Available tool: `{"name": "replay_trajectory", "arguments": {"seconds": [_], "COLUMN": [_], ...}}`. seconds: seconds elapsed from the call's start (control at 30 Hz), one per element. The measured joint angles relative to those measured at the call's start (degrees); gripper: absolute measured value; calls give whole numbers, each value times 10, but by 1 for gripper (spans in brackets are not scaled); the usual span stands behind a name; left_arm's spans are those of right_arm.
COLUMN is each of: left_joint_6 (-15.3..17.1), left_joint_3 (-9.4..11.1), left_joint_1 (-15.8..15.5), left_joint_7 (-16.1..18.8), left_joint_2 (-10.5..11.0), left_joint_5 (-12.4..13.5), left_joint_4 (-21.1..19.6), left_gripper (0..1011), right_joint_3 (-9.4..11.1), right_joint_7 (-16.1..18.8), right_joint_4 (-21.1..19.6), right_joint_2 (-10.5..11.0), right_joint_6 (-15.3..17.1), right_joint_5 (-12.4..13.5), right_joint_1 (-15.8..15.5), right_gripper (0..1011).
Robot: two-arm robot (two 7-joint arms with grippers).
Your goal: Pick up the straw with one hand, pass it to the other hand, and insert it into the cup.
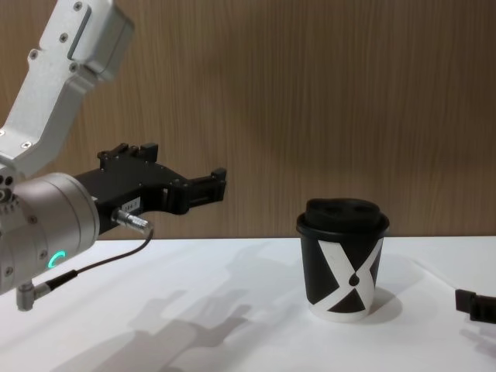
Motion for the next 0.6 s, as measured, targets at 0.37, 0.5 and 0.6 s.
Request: {"name": "replay_trajectory", "arguments": {"seconds": [0.37, 0.5, 0.6], "left_joint_6": [0, 0, 0], "left_joint_3": [0, 0, 0], "left_joint_1": [0, 0, 0], "left_joint_7": [0, 0, 0], "left_joint_2": [0, 0, 0], "left_joint_5": [0, 0, 0], "left_joint_4": [0, 0, 0], "left_gripper": [1003, 1003, 1003], "right_joint_3": [-1, -2, -3], "right_joint_7": [3, 3, 4], "right_joint_4": [12, 15, 17], "right_joint_2": [-1, -2, -2], "right_joint_6": [-4, -4, -2], "right_joint_5": [0, 2, 4], "right_joint_1": [4, 6, 7], "right_gripper": [1001, 1001, 1001]}}
